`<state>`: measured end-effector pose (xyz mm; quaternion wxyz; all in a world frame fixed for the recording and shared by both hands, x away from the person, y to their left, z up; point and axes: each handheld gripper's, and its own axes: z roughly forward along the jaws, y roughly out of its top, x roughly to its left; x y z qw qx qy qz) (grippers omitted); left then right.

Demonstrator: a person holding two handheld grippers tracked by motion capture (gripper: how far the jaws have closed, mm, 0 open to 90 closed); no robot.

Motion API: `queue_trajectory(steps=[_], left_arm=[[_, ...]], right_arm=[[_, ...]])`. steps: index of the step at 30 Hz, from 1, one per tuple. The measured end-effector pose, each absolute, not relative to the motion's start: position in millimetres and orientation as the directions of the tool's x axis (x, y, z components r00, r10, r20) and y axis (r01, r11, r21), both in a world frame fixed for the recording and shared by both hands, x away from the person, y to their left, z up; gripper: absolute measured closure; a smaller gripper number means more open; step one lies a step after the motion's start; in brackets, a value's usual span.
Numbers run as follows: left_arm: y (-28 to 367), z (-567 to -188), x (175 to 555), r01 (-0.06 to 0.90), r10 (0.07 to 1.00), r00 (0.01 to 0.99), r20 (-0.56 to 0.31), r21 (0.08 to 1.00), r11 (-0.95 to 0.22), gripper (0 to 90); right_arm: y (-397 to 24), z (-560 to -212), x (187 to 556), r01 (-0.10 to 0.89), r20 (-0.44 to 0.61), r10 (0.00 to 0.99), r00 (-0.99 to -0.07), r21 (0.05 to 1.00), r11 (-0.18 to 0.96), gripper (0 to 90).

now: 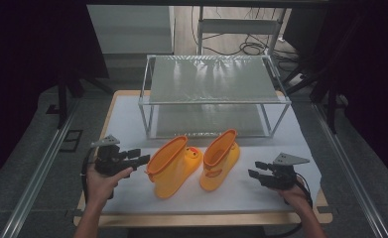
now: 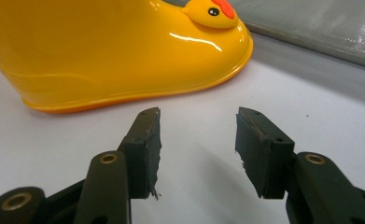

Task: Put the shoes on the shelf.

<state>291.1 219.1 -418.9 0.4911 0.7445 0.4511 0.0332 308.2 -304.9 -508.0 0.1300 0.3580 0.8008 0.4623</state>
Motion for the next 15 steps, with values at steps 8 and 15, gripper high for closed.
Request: queue_trajectory(steps=[8, 15], left_arm=[[215.5, -388.7, 295.1, 0.642, 0.646, 0.637, -0.421, 0.753, -0.143, 44.1], [207.7, -376.8, 298.0, 0.634, 0.592, 0.673, -0.443, 0.758, -0.154, 44.8]], right_arm=[[-302.9, -509.8, 308.5, 0.45, 0.108, 0.697, -0.709, 0.83, 0.33, 49.9], [-303.1, -510.6, 308.4, 0.454, 0.109, 0.698, -0.708, 0.827, 0.331, 50.0]])
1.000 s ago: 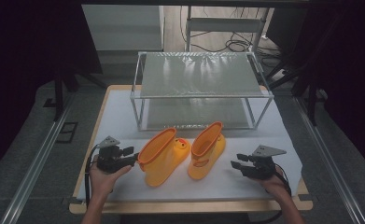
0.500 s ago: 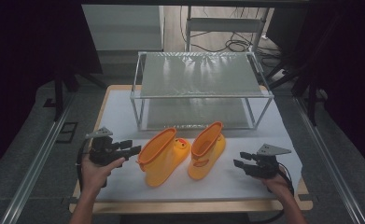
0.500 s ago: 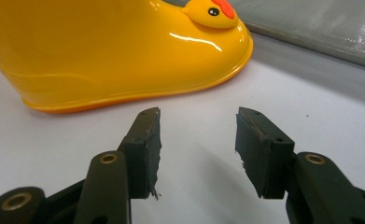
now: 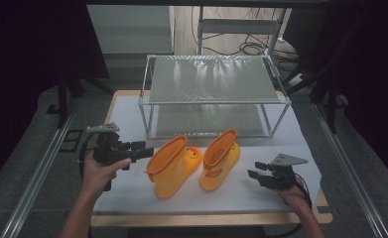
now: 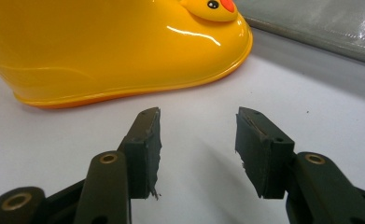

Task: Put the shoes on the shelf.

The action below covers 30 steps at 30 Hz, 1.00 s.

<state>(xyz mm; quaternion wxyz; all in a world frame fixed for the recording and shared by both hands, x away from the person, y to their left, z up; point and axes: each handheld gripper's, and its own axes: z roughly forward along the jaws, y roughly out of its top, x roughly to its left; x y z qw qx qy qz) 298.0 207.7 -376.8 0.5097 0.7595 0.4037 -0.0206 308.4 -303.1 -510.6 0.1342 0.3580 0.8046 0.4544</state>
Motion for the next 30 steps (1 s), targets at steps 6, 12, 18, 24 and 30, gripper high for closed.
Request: queue_trajectory(steps=[6, 12, 18, 24, 30], left_arm=[[199.2, -362.2, 300.2, 0.63, 0.567, 0.695, -0.443, 0.755, -0.181, 45.8], [190.6, -346.1, 302.4, 0.613, 0.572, 0.71, -0.41, 0.76, -0.217, 46.4], [180.3, -331.6, 303.1, 0.596, 0.566, 0.727, -0.389, 0.767, -0.237, 48.4], [170.2, -319.1, 304.5, 0.589, 0.539, 0.743, -0.397, 0.771, -0.244, 49.0], [153.8, -312.6, 311.8, 0.6, 0.517, 0.751, -0.411, 0.75, -0.277, 50.7]], right_arm=[[-302.6, -511.2, 308.9, 0.457, 0.105, 0.703, -0.704, 0.825, 0.334, 49.9], [-302.9, -510.5, 308.7, 0.463, 0.104, 0.705, -0.701, 0.819, 0.339, 49.9], [-303.3, -510.7, 309.0, 0.465, 0.107, 0.707, -0.699, 0.819, 0.337, 50.1], [-302.5, -511.1, 309.0, 0.467, 0.107, 0.706, -0.7, 0.817, 0.339, 50.1], [-301.7, -511.5, 309.4, 0.472, 0.111, 0.708, -0.698, 0.815, 0.337, 50.1]])
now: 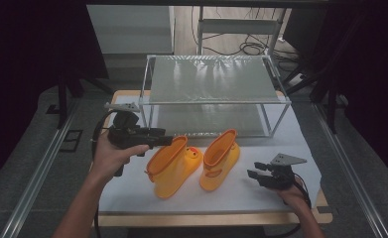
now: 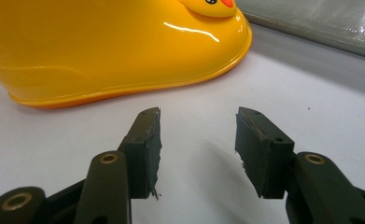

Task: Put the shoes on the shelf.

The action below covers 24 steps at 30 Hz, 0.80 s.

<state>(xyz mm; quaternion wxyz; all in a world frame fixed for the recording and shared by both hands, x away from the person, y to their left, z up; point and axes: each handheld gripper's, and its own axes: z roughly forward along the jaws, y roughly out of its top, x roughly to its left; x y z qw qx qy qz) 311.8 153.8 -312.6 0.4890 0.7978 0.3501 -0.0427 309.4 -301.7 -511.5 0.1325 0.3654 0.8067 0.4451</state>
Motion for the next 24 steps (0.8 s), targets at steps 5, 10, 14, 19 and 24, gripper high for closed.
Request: queue_trajectory(steps=[5, 10, 14, 19, 24], left_arm=[[132.9, -305.5, 321.9, 0.609, 0.501, 0.758, -0.417, 0.729, -0.314, 51.9], [116.9, -302.3, 327.9, 0.611, 0.493, 0.764, -0.416, 0.711, -0.348, 52.3], [101.8, -302.3, 335.0, 0.622, 0.481, 0.765, -0.428, 0.684, -0.381, 52.3], [86.2, -302.9, 343.5, 0.632, 0.474, 0.764, -0.438, 0.657, -0.411, 52.5], [75.9, -300.2, 350.7, 0.638, 0.461, 0.762, -0.456, 0.649, -0.414, 52.7]], right_arm=[[-301.8, -512.0, 309.8, 0.475, 0.114, 0.711, -0.694, 0.815, 0.333, 50.2], [-302.2, -512.5, 310.2, 0.478, 0.114, 0.713, -0.692, 0.812, 0.334, 50.2], [-302.3, -511.9, 310.0, 0.483, 0.124, 0.713, -0.69, 0.812, 0.327, 50.4], [-302.7, -511.7, 310.0, 0.483, 0.125, 0.713, -0.689, 0.813, 0.324, 50.4], [-303.2, -513.2, 311.1, 0.492, 0.127, 0.718, -0.684, 0.807, 0.326, 50.4]])
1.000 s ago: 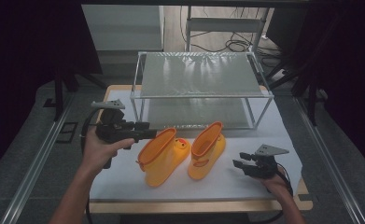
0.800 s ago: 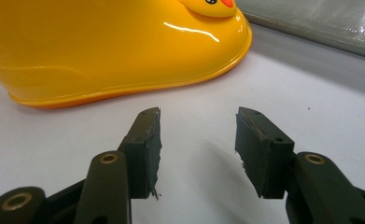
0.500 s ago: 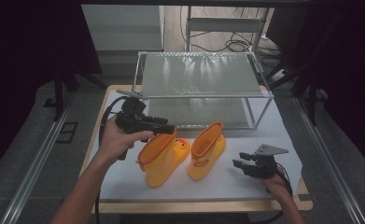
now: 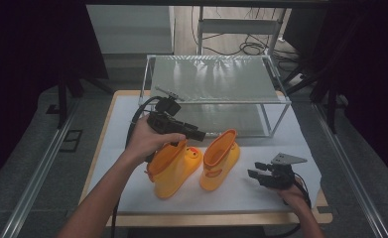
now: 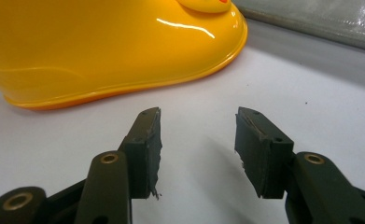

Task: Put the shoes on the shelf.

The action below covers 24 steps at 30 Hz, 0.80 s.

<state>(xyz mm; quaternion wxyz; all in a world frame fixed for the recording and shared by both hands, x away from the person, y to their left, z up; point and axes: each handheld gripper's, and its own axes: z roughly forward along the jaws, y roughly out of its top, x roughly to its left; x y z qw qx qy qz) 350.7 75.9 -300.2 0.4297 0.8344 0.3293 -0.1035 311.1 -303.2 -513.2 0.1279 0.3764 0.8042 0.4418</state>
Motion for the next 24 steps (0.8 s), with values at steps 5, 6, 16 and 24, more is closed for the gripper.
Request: queue_trajectory(steps=[5, 6, 16, 24], left_arm=[[65.8, -296.2, 356.4, 0.638, 0.466, 0.762, -0.449, 0.64, -0.428, 53.0], [63.4, -296.1, 357.1, 0.639, 0.47, 0.762, -0.446, 0.636, -0.432, 53.0], [44.8, -301.3, 363.8, 0.637, 0.474, 0.768, -0.431, 0.595, -0.49, 53.6], [28.0, -308.4, 367.2, 0.645, 0.491, 0.762, -0.422, 0.561, -0.518, 53.8]], right_arm=[[-303.7, -513.2, 311.5, 0.492, 0.13, 0.72, -0.682, 0.81, 0.32, 50.4], [-303.9, -513.2, 311.6, 0.492, 0.129, 0.721, -0.681, 0.81, 0.32, 50.4], [-304.5, -513.5, 311.5, 0.494, 0.129, 0.723, -0.679, 0.808, 0.32, 50.4], [-304.9, -513.7, 311.8, 0.497, 0.128, 0.728, -0.674, 0.807, 0.318, 50.4]])
